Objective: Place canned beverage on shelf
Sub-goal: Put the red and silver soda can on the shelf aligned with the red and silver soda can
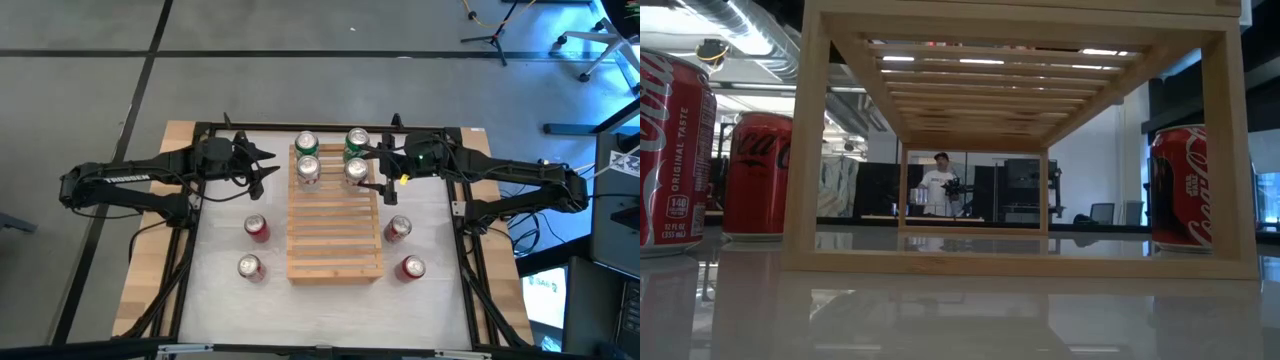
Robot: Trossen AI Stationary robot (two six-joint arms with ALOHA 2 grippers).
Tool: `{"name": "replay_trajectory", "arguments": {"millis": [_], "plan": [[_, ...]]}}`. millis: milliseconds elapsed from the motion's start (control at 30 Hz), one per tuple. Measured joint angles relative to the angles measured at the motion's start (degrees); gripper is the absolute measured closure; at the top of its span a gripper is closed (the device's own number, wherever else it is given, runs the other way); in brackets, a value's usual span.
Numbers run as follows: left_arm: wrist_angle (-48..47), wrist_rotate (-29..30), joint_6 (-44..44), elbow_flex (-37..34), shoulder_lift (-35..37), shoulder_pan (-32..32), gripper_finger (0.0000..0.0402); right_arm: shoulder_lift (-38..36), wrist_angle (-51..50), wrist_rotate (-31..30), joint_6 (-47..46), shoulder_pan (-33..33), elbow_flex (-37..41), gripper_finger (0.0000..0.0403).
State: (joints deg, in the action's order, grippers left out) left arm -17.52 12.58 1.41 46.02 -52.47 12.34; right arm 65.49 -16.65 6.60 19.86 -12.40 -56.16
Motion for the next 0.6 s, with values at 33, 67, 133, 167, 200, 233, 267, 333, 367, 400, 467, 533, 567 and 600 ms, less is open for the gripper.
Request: {"name": "replay_trajectory", "arguments": {"millis": [33,67,133,167,200,233,267,333,367,400,467,533,567,600], "plan": [[0.0,0.0,0.0,0.0,0.0,0.0,0.0239,0.0,-0.1,-0.1,0.0,0.0,0.0,0.0067],[0.0,0.0,0.0,0.0,0.0,0.0,0.0239,0.0,-0.4,-0.2,0.0,0.0,0.0,0.0060],[0.0,0.0,0.0,0.0,0.0,0.0,0.0239,0.0,-0.6,-0.2,0.1,0.0,0.0,0.0042],[0.0,0.0,0.0,0.0,0.0,0.0,0.0239,0.0,-0.6,-0.2,0.1,0.0,0.0,0.0033],[0.0,0.0,0.0,0.0,0.0,0.0,0.0239,0.0,-0.5,-0.2,0.1,0.0,0.0,0.0024],[0.0,0.0,0.0,0.0,0.0,0.0,0.0239,0.0,-0.4,-0.2,0.1,0.0,0.0,0.0016],[0.0,0.0,0.0,0.0,0.0,0.0,0.0239,0.0,-0.4,-0.2,0.1,0.0,0.0,0.0010],[0.0,0.0,0.0,0.0,0.0,0.0,0.0239,0.0,-0.4,-0.6,0.0,0.0,0.0,0.0005],[0.0,0.0,0.0,0.0,0.0,0.0,0.0239,0.0,-0.3,-1.1,0.0,0.0,0.0,0.0006],[0.0,0.0,0.0,0.0,0.0,0.0,0.0239,0.0,-0.3,-1.7,0.0,0.0,0.0,0.0009],[0.0,0.0,0.0,0.0,0.0,0.0,0.0239,0.0,-0.3,-2.7,0.0,0.0,0.0,0.0014],[0.0,0.0,0.0,0.0,0.0,0.0,0.0239,0.0,-0.3,-3.1,0.0,0.0,0.0,0.0018],[0.0,0.0,0.0,0.0,0.0,0.0,0.0239,0.0,-0.3,-3.1,-0.1,0.0,0.0,0.0019],[0.0,0.0,0.0,0.0,0.0,0.0,0.0239,0.0,-0.3,-3.1,-0.5,0.0,0.0,0.0019]]}}
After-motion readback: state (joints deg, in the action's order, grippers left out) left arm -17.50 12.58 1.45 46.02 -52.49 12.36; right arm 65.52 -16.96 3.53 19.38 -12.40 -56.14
